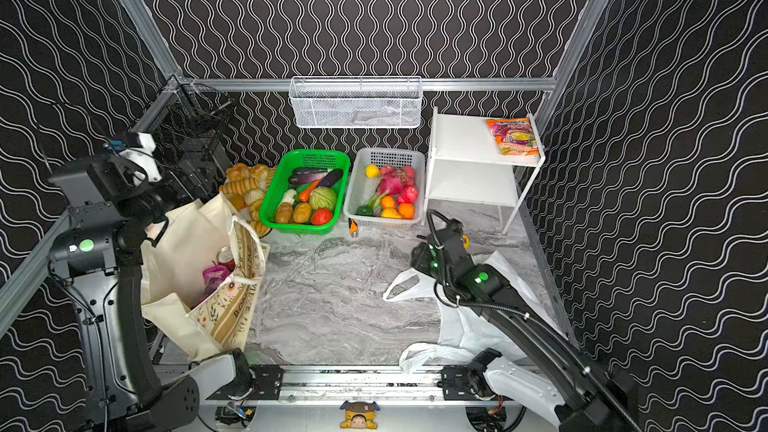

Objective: Place the mixed food into the grocery bags and tie them

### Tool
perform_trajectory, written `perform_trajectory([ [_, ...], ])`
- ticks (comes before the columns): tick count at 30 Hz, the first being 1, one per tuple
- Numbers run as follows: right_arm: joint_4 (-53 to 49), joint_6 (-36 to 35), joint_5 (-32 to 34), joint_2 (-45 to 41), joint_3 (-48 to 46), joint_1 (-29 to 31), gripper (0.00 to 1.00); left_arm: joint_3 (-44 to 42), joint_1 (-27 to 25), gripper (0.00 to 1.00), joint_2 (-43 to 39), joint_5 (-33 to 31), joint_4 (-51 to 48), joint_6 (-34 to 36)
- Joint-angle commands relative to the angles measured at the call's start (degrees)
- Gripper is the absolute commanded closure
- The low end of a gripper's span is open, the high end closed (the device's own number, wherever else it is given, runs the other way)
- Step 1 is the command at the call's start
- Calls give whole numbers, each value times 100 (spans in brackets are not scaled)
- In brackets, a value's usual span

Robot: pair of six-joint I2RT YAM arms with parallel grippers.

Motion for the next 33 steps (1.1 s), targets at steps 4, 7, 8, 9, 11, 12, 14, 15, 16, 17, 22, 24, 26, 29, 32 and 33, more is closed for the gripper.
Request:
perform_trajectory([
  [4,-1465,1011,718,-1085,-1012,-181,39,733,-1374,12,440,1416,-207,245],
  [7,-1631,1362,553,-1301,-1368,-181,38,815,-2579,13,657,1297,-421,397],
  [8,-1636,1449,499,-1330,-1478,-181,37,743,-3035,13,696,1138,-447,444],
  [9,-1605,1490,465,-1329,-1566,-181,36,662,-3446,13,723,1004,-469,497],
  [11,-1554,1536,467,-1243,-1714,-182,34,484,-4322,13,825,293,-637,619],
  [12,-1552,1513,498,-1144,-1730,-183,32,374,-4776,13,878,-24,-693,654],
  [14,-1620,1465,615,-872,-1668,-181,29,102,-5503,13,990,-444,-707,644],
  [15,-1652,1405,684,-702,-1607,-185,28,-54,-5805,13,1038,-634,-677,604],
  [16,-1732,1381,758,-545,-1536,-181,28,-215,-6021,13,1055,-756,-599,540],
  [17,-1796,1338,855,-378,-1450,-186,23,-392,-6216,13,1075,-865,-500,449],
  [22,-1676,1330,933,331,-1360,-182,12,-1085,-6669,14,1118,-1107,132,60],
  [24,-1454,1196,845,544,-1395,-188,13,-1237,-6729,14,1131,-1185,327,-44],
  [26,-1375,1196,854,792,-1430,-186,17,-1325,-6750,15,1148,-1278,460,-116],
  [29,-1322,1013,874,1030,-1429,-190,33,-1333,-6752,15,1155,-1361,501,-81],
  [32,-1334,885,867,1103,-1361,-181,56,-1379,-6752,16,1153,-1533,508,-16],
  [33,-1262,774,789,1076,-1344,-184,62,-1387,-6754,16,1153,-1590,492,-14],
])
